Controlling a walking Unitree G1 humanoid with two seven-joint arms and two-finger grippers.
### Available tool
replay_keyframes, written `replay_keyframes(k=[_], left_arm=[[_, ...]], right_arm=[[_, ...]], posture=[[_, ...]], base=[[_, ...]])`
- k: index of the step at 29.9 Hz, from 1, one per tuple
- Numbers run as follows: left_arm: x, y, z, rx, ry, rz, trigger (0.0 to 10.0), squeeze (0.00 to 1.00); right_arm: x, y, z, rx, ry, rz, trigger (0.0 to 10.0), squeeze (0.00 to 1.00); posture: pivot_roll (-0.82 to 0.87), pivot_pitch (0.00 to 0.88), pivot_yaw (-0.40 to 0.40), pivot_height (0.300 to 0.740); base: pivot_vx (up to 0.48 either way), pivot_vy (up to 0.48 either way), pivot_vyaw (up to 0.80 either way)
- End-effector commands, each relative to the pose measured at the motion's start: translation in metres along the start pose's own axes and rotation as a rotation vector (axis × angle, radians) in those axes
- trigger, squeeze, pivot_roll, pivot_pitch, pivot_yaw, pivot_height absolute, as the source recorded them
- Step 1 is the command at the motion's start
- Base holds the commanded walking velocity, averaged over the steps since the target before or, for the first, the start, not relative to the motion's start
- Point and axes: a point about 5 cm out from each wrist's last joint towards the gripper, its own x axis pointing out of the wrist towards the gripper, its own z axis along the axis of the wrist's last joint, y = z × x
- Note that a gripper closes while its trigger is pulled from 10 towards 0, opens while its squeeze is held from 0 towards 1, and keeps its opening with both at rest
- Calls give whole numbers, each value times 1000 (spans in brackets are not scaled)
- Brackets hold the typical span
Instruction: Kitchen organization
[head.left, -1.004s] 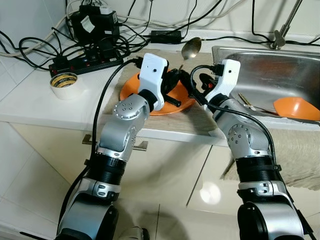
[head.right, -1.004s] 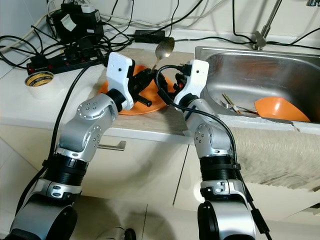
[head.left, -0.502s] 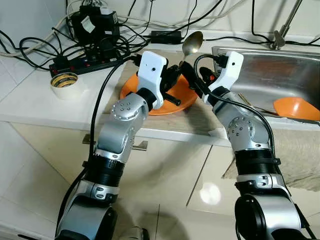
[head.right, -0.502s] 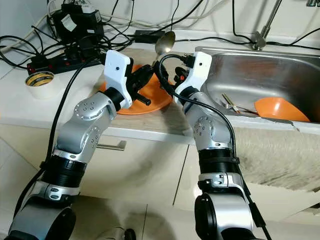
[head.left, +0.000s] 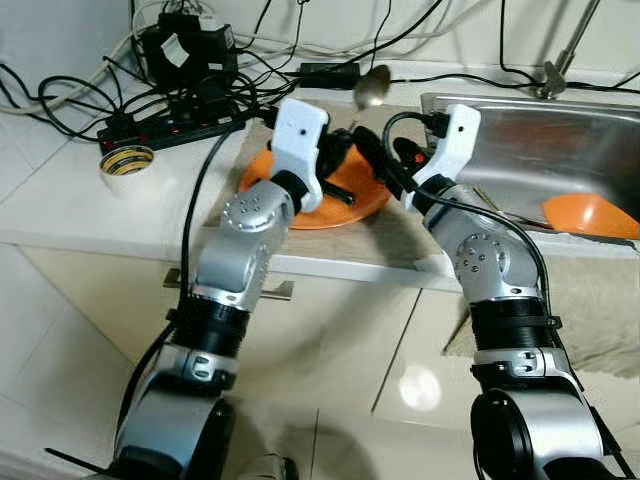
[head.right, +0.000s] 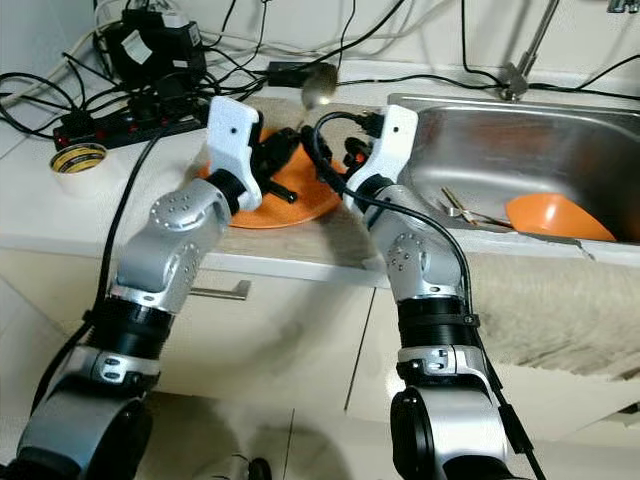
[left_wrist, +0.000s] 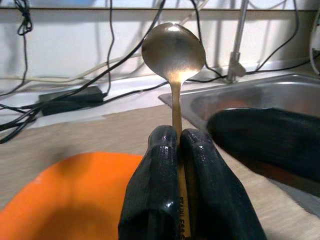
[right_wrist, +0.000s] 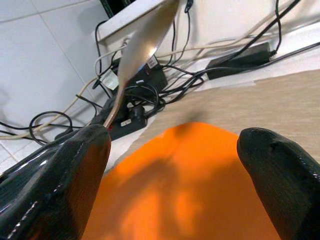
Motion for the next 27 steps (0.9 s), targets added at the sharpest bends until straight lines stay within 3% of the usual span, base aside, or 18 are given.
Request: replay_keyframes(k=[1,5,12,21,27], left_arm=[[2,6,7,12,-22,20,0,0],[3,4,5,19,-18,13,0,0],[-2,-20,-3,69,-27,-82,0,0],[-5,-20,-10,116,-20,-86,0,0],[-8,-29,-5,120,-72,-116,0,0]], right_arm=[[-1,4,-1,-11,10,23,10000,0],[-1,6,-1,-11,14,31,10000,0],[1,11,4,6,-8,53,10000,0],[3,19,9,23,-22,94,10000,0],[5,19,10,32,-30,85,10000,0]], posture=[[38,0,13,740],[35,0,14,740],[40,0,13,740],[45,0,11,740],[43,0,12,740]], base=[[0,0,0],[0,0,0],[0,0,0],[0,0,0],[0,0,0]])
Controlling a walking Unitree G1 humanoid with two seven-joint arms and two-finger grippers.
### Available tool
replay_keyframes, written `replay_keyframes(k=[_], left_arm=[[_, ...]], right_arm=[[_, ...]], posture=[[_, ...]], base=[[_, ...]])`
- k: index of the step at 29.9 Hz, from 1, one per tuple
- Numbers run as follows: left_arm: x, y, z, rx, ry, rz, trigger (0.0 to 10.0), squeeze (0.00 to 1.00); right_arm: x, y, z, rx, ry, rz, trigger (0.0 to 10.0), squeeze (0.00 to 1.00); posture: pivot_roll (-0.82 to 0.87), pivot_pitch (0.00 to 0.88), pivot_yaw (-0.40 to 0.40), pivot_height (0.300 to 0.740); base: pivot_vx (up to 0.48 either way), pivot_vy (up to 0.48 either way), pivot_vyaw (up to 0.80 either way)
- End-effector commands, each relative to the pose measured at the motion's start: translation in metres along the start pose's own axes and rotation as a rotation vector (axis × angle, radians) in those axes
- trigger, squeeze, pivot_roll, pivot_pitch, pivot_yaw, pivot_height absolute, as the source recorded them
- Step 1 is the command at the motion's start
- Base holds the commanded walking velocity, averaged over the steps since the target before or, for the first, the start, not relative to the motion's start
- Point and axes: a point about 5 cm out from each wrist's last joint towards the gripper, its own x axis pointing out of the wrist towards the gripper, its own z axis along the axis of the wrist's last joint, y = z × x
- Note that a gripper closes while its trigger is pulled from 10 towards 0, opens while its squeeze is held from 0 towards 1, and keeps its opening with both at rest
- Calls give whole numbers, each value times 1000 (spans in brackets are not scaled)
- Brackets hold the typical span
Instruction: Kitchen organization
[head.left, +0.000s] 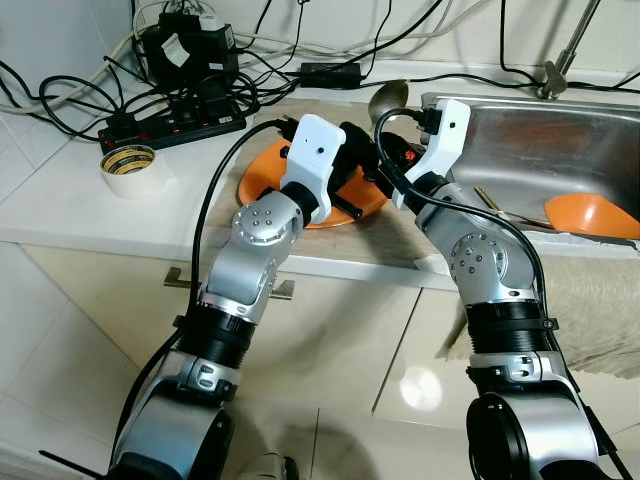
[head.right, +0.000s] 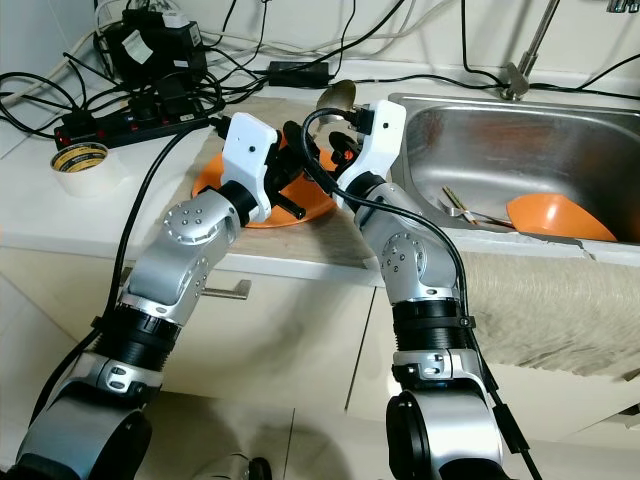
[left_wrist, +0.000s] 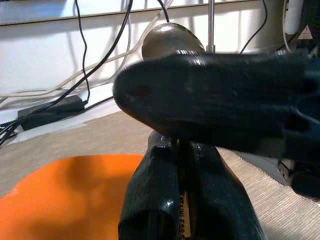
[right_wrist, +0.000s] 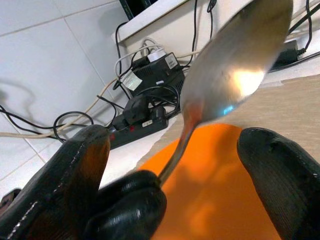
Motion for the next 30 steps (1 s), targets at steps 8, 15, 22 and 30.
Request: replay_keyframes(k=[8,15,22,30], left_arm=[[0,-9,20,8,-95,-48,0,0],[-2,-13,24,7,-118,-71,0,0],[-2,-14,24,10,-114,-82,0,0],[-3,-13,22,18,-102,-85,0,0]], right_arm=[[5,1,6,-57,-29,-36,6392,0],[6,-3,7,-73,-43,-75,0,0],[5,-6,8,-58,-61,-101,0,0],[3,-10,8,-62,-65,-129,0,0]], posture=[[46,0,11,740],[47,0,11,740],[45,0,14,740],[42,0,15,740]], base=[[0,0,0],[0,0,0],[0,0,0],[0,0,0]])
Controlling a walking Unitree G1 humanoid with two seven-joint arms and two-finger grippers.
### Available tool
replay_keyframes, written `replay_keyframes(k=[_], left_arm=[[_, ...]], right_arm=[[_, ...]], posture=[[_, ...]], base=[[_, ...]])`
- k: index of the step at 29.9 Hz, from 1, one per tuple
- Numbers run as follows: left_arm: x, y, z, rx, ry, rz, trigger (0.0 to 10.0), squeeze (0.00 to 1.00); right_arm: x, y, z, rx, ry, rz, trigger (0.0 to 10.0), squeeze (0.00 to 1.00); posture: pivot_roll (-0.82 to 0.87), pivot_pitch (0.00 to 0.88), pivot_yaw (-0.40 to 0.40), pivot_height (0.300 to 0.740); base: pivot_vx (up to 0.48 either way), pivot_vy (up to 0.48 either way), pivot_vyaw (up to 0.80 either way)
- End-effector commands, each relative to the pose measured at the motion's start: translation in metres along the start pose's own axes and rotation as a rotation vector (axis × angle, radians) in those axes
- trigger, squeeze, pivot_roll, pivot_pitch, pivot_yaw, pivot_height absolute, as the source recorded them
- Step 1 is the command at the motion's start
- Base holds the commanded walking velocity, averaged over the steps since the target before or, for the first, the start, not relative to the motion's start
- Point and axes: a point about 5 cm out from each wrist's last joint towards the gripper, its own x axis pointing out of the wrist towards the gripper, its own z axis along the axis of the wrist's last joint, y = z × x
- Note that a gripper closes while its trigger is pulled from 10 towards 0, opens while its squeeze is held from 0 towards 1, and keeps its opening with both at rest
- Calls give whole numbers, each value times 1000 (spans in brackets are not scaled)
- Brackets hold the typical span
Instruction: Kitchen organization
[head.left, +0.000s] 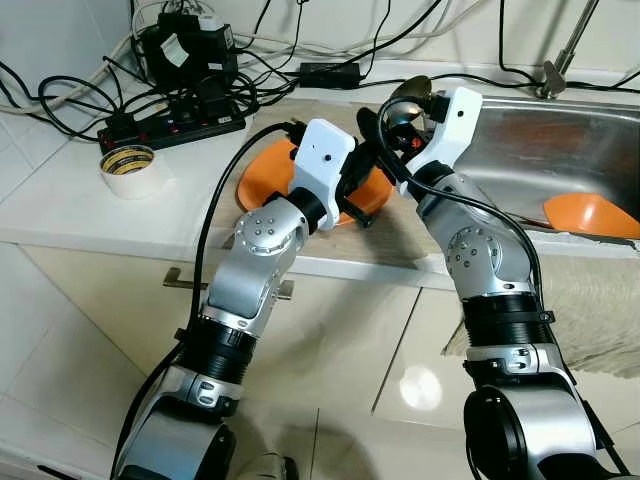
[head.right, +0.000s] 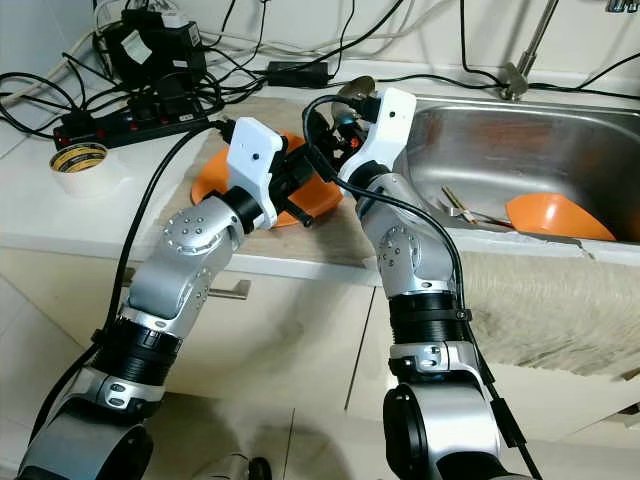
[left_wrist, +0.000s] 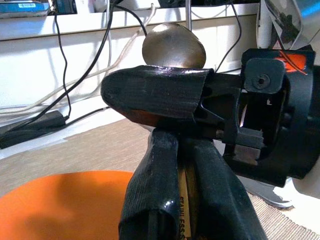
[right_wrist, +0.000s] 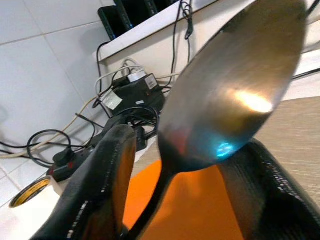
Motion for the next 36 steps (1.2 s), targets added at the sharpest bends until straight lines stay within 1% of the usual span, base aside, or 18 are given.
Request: replay_keyframes(k=[1,13,32,33,36], left_arm=[[0,-1,13,23,-50,-16,0,0],[1,-2,13,26,-41,-27,0,0],[1,-1,3,58,28,-36,0,0],[1,-1,1,63,43,-34,10000,0],[2,2,0,66,53,-22,10000,0]], right_arm=[[0,-6,-2,-9,12,-40,0,0],[-1,-9,-4,-6,17,-60,0,0],[-4,-12,-4,-24,12,-70,0,0],[-4,-12,-4,-25,10,-71,0,0],[-4,-13,-3,-37,1,-77,0,0]], posture=[[42,0,15,740],[40,0,19,740],[39,0,21,740],[39,0,23,740],[39,0,24,740]], base=[[0,0,0],[0,0,0],[0,0,0],[0,0,0],[0,0,0]])
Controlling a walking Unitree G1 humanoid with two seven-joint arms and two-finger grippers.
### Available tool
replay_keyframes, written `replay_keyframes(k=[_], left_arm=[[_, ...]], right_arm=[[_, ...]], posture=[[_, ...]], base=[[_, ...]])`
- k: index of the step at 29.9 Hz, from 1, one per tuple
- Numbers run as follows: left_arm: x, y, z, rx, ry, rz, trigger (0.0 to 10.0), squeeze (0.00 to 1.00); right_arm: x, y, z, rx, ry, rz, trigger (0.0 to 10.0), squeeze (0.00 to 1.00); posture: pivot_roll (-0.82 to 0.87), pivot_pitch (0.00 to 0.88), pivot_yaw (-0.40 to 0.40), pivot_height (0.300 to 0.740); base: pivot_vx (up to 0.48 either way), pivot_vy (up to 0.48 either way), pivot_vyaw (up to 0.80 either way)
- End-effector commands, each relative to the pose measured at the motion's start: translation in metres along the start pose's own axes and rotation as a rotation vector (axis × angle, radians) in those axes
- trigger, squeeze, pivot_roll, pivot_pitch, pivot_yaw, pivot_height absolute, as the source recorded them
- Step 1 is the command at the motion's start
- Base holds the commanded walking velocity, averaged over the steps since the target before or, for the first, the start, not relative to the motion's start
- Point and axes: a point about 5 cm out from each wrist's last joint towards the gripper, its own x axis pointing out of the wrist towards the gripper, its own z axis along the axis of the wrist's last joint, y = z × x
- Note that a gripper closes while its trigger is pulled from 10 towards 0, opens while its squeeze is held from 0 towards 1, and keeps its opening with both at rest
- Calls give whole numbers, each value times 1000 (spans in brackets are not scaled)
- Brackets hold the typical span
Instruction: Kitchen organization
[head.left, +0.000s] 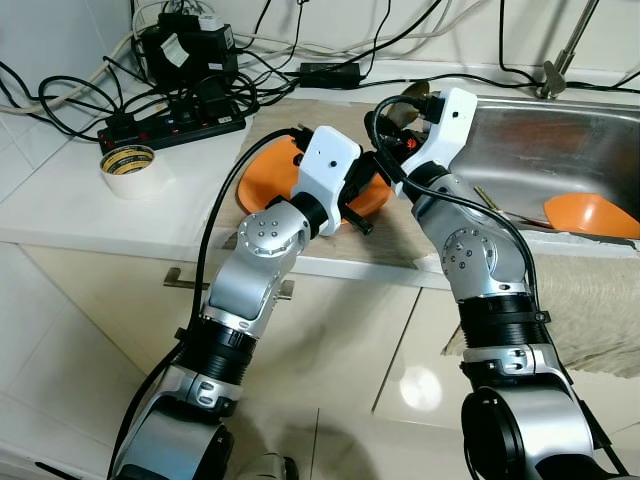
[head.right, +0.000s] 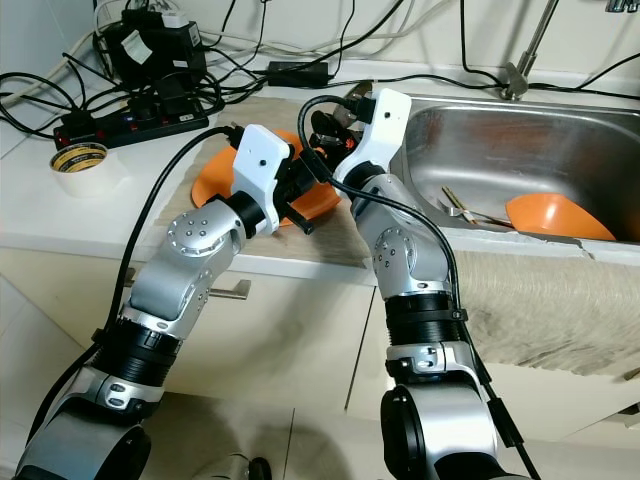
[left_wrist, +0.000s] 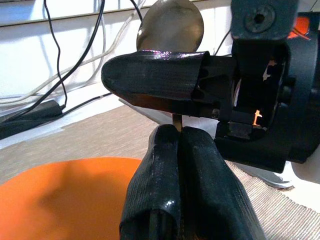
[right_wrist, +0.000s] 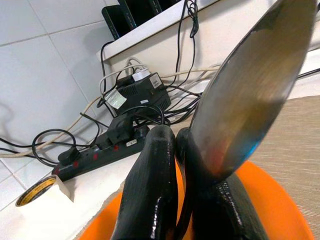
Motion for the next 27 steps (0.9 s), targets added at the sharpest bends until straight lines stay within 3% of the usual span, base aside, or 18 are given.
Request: replay_keyframes(k=[1,7,8,9,27], left_arm=[[1,4,6,36,-5,-2,10000,0],[2,16,9,63,-10,78,10000,0],[3,17,10,50,-12,74,10000,722],[3,18,11,42,-15,81,10000,1000],[4,24,18,27,-21,60,10000,1000]], right_arm=[[-6,-18,1,-44,-4,-87,0,0],[-7,-22,4,-84,-17,-101,0,0],[-7,-22,4,-84,-16,-100,0,0],[-8,-22,4,-86,-14,-99,0,0],[-9,-23,1,-112,-16,-102,0,0]], posture=[[39,0,24,740],[38,0,25,740],[38,0,25,740],[38,0,25,740],[34,0,24,740]], base=[[0,0,0],[0,0,0],[0,0,0],[0,0,0],[0,0,0]])
